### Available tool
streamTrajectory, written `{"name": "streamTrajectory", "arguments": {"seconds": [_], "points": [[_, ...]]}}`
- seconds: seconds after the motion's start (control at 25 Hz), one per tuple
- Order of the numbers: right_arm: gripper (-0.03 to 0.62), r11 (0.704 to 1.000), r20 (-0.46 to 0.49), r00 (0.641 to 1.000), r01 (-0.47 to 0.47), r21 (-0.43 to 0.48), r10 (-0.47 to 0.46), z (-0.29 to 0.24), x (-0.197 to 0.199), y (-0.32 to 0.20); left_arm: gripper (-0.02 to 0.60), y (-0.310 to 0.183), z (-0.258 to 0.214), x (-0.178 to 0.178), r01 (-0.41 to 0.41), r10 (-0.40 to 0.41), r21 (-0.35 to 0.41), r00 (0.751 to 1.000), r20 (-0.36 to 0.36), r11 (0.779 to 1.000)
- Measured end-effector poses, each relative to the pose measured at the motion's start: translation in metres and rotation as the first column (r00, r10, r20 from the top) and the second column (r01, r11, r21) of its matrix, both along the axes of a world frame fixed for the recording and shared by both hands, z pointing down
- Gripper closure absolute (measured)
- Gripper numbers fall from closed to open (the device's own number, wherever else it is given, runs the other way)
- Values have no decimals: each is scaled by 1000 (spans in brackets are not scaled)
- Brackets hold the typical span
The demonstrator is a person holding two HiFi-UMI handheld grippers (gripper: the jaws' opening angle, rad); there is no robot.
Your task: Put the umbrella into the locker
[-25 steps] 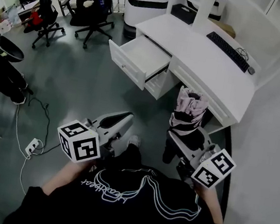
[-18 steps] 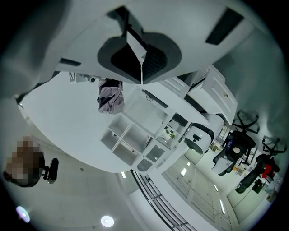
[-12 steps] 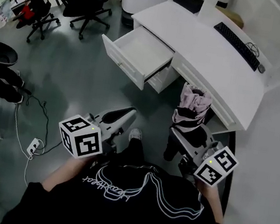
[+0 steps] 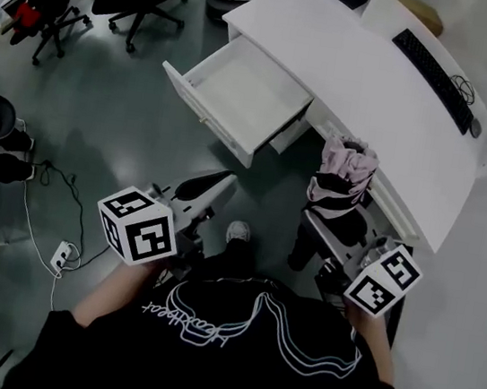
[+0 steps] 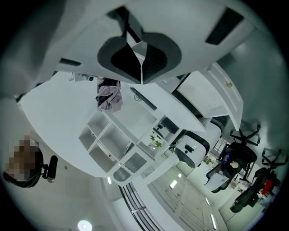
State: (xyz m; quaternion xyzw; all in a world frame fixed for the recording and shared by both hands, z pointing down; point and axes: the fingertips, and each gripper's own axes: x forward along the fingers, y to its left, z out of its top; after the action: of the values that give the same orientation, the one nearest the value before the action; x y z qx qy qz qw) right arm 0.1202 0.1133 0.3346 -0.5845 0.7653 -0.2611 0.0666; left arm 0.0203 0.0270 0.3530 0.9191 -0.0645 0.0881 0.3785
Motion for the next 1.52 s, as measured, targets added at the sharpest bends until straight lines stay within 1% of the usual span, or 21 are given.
{"name": "streamTrajectory", "arguments": {"seconds": [0.12,0.28,0.44,0.72,0.8,1.0,1.28,1.52], "points": [[339,1000,-10,1000,25,-13,-25,5,6,-35,569,-34,13,3,21,-21,-16,1000,8,1000],[339,999,-17,999,50,-21,-51,8,10,-63,569,-55,23,7,35,-35,-23,999,17,999],[339,996,-28,996,85,-19,-86,11,12,-98,569,-85,27,8,72,-71,-26,997,25,997],[339,991,-69,989,133,-10,-134,12,6,-125,569,-106,20,4,117,-118,23,993,30,993],[339,989,-75,986,147,-17,-148,16,5,-133,569,-110,24,2,134,-134,22,990,35,991],[339,982,-84,979,183,-44,-186,25,6,-155,569,-119,36,0,179,-178,-9,983,51,984],[339,965,-95,962,249,-87,-257,43,21,-205,569,-150,51,7,254,-250,-44,964,88,966],[339,934,-76,937,326,-146,-340,67,20,-254,569,-180,60,8,326,-316,-74,941,121,942]]}}
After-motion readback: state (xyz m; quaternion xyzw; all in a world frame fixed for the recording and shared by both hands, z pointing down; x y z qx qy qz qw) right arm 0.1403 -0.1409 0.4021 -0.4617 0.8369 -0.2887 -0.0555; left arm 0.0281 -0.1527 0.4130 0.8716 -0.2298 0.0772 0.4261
